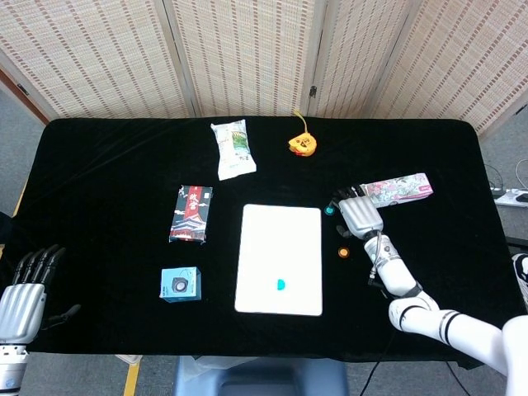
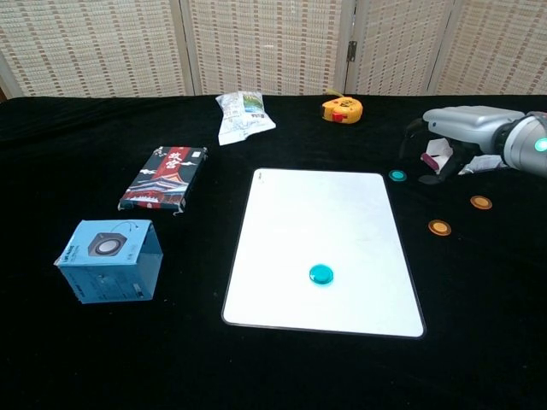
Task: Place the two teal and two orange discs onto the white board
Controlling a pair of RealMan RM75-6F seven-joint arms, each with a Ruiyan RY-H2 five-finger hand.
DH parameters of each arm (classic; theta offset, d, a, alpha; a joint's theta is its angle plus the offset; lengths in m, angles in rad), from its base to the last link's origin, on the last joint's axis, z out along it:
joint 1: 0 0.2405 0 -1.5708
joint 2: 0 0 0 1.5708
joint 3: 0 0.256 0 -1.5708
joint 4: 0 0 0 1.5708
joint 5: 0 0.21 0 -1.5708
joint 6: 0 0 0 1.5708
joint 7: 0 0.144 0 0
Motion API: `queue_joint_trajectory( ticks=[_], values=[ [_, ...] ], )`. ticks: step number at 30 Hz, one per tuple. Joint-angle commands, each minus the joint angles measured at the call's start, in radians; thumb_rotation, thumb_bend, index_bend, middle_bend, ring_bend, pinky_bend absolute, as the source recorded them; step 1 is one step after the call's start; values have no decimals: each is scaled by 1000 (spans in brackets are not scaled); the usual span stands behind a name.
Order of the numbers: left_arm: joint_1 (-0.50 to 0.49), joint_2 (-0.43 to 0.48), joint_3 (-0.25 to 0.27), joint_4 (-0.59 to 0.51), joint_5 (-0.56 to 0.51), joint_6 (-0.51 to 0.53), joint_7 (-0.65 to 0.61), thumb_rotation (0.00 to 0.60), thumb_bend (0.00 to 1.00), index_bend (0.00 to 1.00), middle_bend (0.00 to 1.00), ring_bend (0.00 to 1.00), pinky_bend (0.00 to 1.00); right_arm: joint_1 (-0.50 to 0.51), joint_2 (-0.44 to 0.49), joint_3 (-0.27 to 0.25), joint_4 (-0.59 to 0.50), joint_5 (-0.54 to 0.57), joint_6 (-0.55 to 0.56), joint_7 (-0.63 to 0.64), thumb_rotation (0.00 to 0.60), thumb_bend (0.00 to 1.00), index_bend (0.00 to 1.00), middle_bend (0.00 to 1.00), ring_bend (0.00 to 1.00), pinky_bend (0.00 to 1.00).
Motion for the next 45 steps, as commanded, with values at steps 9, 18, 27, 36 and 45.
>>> queue_joint_trajectory(
  ticks=[9, 18, 27, 36, 45],
  values=[
    [0, 4, 1, -6, -11, -10, 8, 600, 154, 37, 76, 59, 0, 106, -141, 10, 259, 117, -107, -48, 600, 399, 394, 198, 103, 36],
    [1, 6, -1, -2, -18, -14, 4, 600, 154, 37, 76, 59, 0, 133, -200, 19, 367, 131, -134, -16, 600, 400, 399, 201, 103, 36],
    [2, 3, 0, 4, -23, -17, -2, 600, 154, 37, 76, 59, 0, 150, -226, 18, 400, 114, -147, 1, 600, 402, 427, 203, 110, 36],
    [5, -1, 1, 16, -23, -16, -12, 600, 154, 38, 76, 58, 0, 154, -242, 20, 426, 112, -150, 10, 600, 430, 536, 232, 129, 36],
    [2, 5, -5, 12, -22, -13, -18, 600, 154, 37, 76, 58, 0, 94, -96, -4, 185, -11, -66, 84, 600, 431, 562, 241, 140, 37]
  ],
)
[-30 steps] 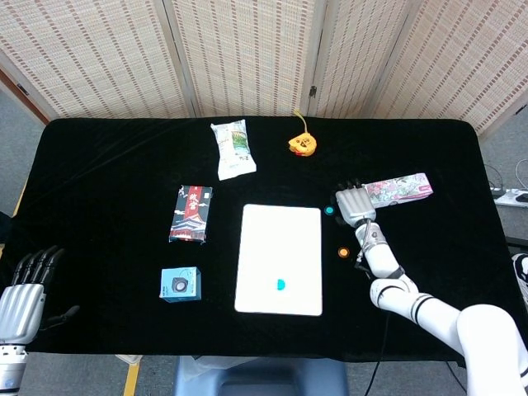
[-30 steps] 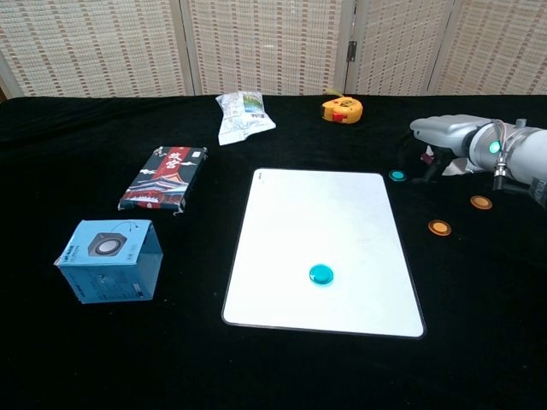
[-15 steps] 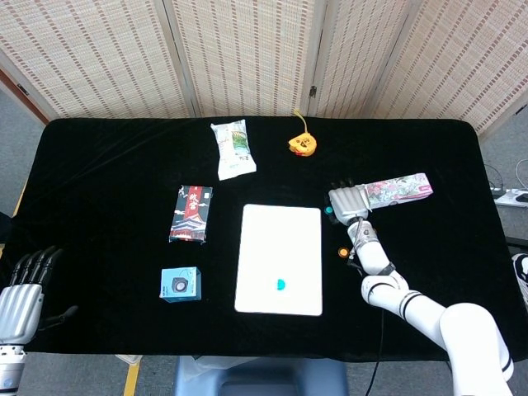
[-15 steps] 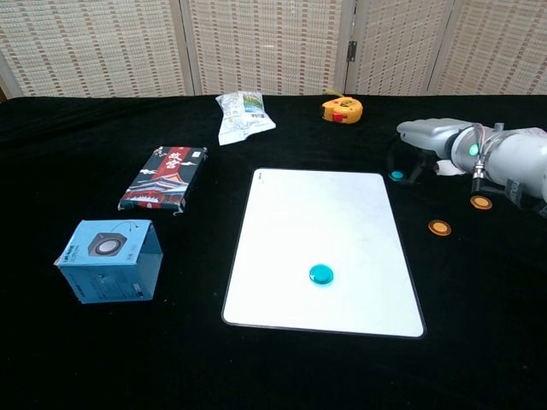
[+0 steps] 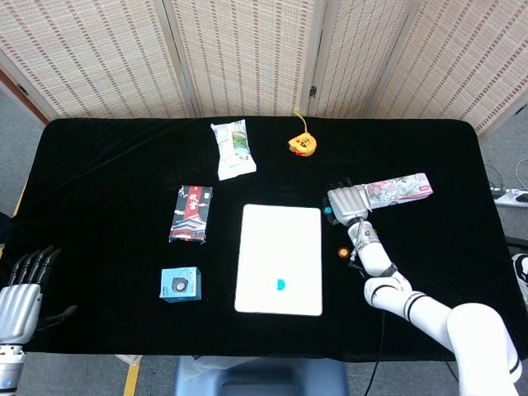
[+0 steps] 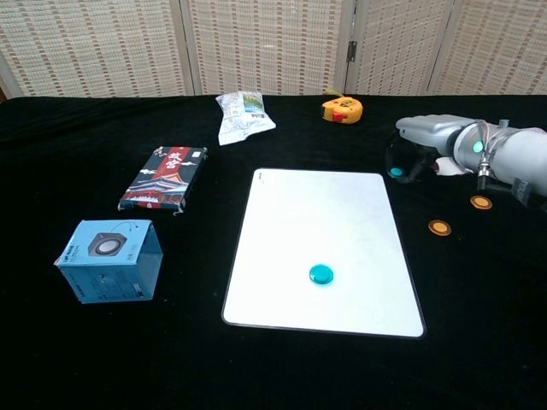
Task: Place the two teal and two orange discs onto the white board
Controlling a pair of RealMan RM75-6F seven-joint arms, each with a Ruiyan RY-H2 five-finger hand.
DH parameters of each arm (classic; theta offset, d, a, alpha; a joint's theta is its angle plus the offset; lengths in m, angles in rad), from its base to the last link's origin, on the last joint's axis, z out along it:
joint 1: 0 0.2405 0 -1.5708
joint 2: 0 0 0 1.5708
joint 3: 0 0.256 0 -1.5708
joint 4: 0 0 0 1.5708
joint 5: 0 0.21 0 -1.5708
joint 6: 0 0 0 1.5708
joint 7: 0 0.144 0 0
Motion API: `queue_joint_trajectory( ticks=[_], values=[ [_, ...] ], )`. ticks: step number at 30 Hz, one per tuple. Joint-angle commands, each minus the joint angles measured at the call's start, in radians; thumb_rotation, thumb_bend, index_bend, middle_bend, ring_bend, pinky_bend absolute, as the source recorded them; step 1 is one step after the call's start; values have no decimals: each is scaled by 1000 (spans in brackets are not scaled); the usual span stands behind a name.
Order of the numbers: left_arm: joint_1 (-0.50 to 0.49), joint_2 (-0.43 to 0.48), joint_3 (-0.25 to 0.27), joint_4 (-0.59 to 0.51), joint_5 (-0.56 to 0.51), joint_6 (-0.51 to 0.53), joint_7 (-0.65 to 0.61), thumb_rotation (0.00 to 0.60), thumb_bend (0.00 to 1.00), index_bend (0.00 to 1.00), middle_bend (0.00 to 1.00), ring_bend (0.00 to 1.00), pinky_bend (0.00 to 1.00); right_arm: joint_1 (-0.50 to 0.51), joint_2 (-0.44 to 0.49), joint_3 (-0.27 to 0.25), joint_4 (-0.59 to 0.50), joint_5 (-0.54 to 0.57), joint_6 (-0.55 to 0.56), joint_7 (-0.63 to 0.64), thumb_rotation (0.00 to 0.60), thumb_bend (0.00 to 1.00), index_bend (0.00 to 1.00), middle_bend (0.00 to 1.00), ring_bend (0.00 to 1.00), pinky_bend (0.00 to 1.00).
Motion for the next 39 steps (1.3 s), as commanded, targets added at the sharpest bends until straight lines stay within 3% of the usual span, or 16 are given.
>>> queue_joint_trajectory(
  ticks=[1, 7, 16, 24, 39],
  values=[
    [0, 2, -3, -4, 1, 4, 0, 600, 154, 37, 76, 58, 0, -53, 118, -27, -198, -97, 69, 52, 600, 432, 562, 242, 141, 37],
    [-5, 8, -6, -13, 4, 2, 11, 600, 154, 37, 76, 58, 0, -119, 271, -101, -480, -253, 145, 86, 600, 432, 562, 242, 142, 37],
    [-9, 10, -6, -29, 10, 3, 26, 600, 154, 37, 76, 58, 0, -153, 331, -214, -671, -458, 182, 144, 600, 432, 562, 242, 143, 36],
    [-9, 7, -4, -30, 13, 4, 27, 600, 154, 37, 76, 58, 0, -152, 292, -263, -670, -525, 176, 108, 600, 432, 562, 242, 137, 36],
    [-2, 0, -2, -13, 11, 11, 9, 600, 154, 37, 76, 57, 0, -133, 228, -243, -619, -493, 152, 61, 600, 432, 493, 235, 129, 36]
  ],
)
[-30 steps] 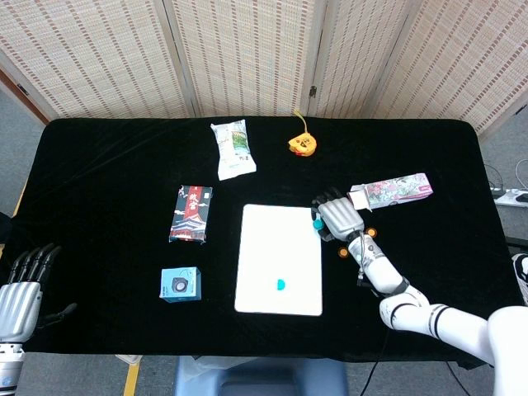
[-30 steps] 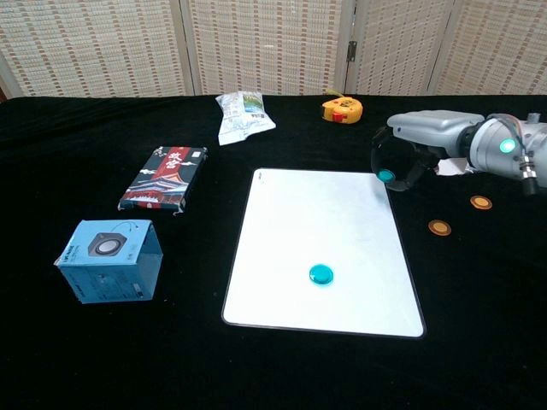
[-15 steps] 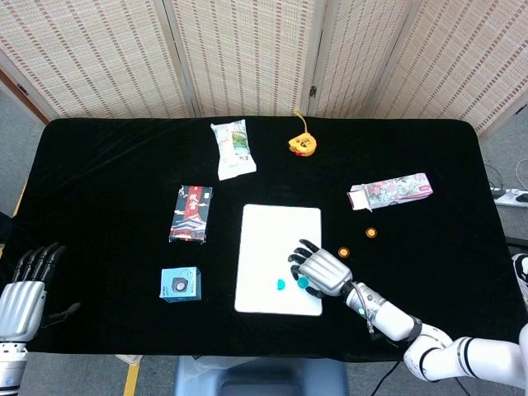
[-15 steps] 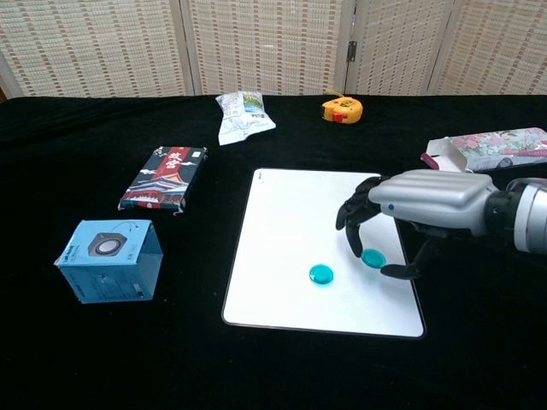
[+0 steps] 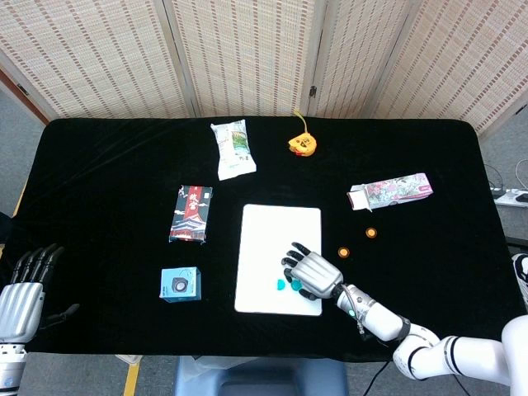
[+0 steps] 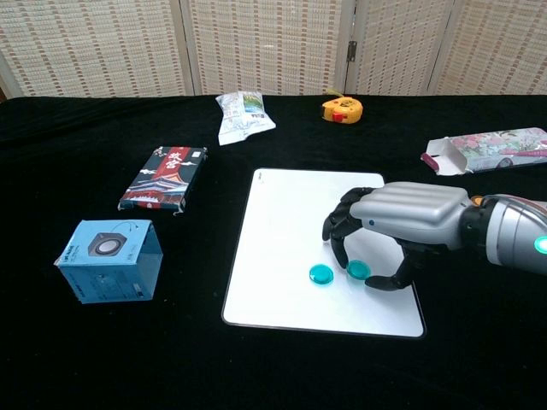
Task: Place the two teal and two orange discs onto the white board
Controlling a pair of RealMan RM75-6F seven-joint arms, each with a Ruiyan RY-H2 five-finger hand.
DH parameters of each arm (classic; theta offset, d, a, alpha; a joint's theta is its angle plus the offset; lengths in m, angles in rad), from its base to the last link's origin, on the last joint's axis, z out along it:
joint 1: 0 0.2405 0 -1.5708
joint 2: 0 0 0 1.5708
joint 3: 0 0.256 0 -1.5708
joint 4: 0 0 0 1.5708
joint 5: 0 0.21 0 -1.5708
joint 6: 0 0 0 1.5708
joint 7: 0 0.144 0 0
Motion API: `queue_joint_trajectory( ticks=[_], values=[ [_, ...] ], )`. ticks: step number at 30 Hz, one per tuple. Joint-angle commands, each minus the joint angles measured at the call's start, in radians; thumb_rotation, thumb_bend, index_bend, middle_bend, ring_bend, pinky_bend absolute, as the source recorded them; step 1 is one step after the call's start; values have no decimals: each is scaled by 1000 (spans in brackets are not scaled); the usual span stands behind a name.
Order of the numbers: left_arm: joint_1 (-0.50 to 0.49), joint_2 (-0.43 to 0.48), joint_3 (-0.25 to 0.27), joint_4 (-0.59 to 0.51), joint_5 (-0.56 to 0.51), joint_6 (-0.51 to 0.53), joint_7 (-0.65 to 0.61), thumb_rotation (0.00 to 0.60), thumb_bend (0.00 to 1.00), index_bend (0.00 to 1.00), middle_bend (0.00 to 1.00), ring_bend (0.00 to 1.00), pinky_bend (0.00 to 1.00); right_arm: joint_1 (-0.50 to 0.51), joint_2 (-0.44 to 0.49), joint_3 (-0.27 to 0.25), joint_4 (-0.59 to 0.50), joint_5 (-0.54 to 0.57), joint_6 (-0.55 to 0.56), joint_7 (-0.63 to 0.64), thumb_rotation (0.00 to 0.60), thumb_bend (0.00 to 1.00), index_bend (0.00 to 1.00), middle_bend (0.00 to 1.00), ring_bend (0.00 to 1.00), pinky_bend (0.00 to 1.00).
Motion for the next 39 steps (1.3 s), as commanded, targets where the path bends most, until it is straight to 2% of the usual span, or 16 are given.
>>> queue_joint_trajectory(
  ticks=[1, 9, 12, 17, 24, 32, 39],
  values=[
    [1, 0, 0, 4, -3, 0, -3, 600, 154, 37, 76, 57, 0, 4, -6, 1, 2, 3, -4, -6, 600, 432, 470, 233, 128, 36],
    [2, -9, -2, 19, -8, -2, -15, 600, 154, 37, 76, 33, 0, -5, 12, -4, -21, 8, 14, -38, 600, 431, 254, 218, 116, 36],
    [1, -11, -2, 23, -6, -2, -19, 600, 154, 37, 76, 24, 0, -19, 27, 6, -28, 20, 43, -40, 600, 432, 213, 214, 113, 36],
    [-2, -14, -3, 28, -3, -4, -25, 600, 154, 37, 76, 23, 0, -63, 45, 45, 11, 89, 114, -38, 600, 431, 220, 214, 114, 36],
    [-7, -15, -2, 21, 4, -7, -19, 600, 154, 37, 76, 23, 0, -101, 42, 54, 103, 171, 112, -12, 600, 432, 328, 214, 115, 36],
    [-9, -8, -2, 7, 9, -4, -9, 600, 154, 38, 76, 23, 0, -110, 1, 45, 195, 186, 78, 26, 600, 432, 363, 214, 115, 36],
    [-8, -3, 2, 3, 7, -9, -14, 600, 154, 37, 76, 23, 0, -123, -13, 39, 230, 174, 78, 48, 600, 432, 377, 214, 115, 36]
  ],
)
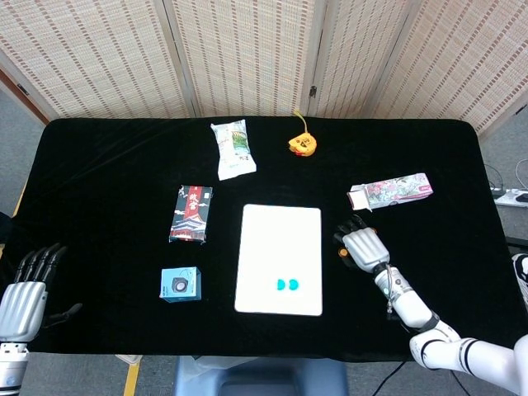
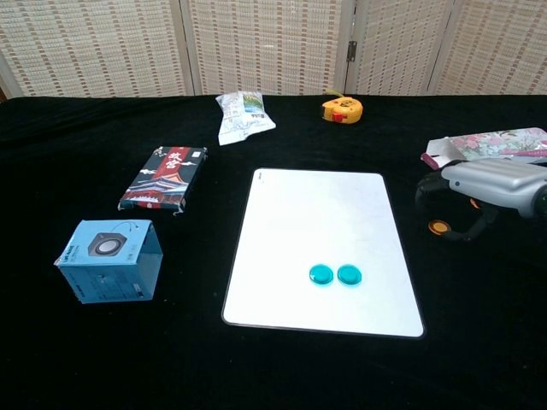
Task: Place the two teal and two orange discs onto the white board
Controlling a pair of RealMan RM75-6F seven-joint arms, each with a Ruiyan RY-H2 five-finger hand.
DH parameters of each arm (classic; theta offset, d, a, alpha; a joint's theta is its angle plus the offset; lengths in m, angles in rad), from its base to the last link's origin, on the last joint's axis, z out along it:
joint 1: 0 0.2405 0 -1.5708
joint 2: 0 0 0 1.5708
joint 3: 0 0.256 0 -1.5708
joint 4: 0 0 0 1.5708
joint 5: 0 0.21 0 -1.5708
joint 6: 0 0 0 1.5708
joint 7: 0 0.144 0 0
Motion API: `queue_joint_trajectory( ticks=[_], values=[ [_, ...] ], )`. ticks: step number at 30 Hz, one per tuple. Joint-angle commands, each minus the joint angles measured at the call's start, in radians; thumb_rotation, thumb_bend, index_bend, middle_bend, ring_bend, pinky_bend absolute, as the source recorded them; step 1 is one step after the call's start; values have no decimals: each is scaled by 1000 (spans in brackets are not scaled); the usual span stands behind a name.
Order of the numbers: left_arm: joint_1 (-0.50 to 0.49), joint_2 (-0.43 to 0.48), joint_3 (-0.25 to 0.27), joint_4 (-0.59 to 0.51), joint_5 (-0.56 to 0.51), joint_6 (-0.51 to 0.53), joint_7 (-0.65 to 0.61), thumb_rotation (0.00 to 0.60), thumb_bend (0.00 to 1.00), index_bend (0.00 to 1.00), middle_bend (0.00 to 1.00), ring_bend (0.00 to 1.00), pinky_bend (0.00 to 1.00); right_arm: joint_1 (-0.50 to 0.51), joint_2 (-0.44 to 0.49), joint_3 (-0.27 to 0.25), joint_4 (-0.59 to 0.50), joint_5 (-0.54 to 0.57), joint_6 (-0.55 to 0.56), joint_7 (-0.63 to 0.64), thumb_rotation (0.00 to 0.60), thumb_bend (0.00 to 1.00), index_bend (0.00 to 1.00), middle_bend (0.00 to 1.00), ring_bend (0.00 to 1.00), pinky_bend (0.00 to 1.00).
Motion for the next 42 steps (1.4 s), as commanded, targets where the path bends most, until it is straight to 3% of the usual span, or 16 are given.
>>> queue_joint_trajectory(
  ticks=[1, 11, 18, 24, 32, 42],
  values=[
    [-1, 0, 0, 0, 0, -1, 0, 600, 154, 37, 76, 23, 0, -5, -1, -2, 7, -3, 0, 5, 600, 433, 380, 214, 114, 36],
    [-3, -3, 1, 4, 1, -5, -6, 600, 154, 37, 76, 23, 0, -15, -4, -2, 24, -7, -4, 11, 600, 434, 409, 217, 116, 36],
    [-1, -4, 2, 9, -2, -4, -12, 600, 154, 37, 76, 23, 0, -15, -18, 7, 37, -8, -2, 4, 600, 435, 535, 249, 131, 37],
    [-1, -5, 3, 12, -1, -4, -14, 600, 154, 37, 76, 23, 0, -8, 4, 16, -11, -38, 16, 10, 600, 439, 547, 253, 135, 38],
    [3, 0, 3, 5, 4, 6, -14, 600, 154, 38, 76, 23, 0, 93, 3, 73, -143, -31, -75, -29, 600, 439, 547, 250, 134, 38],
    [16, 4, 9, 14, -4, 13, -26, 600, 154, 37, 76, 23, 0, 213, -118, 130, -103, 93, -162, -142, 600, 439, 524, 239, 133, 38]
  ],
)
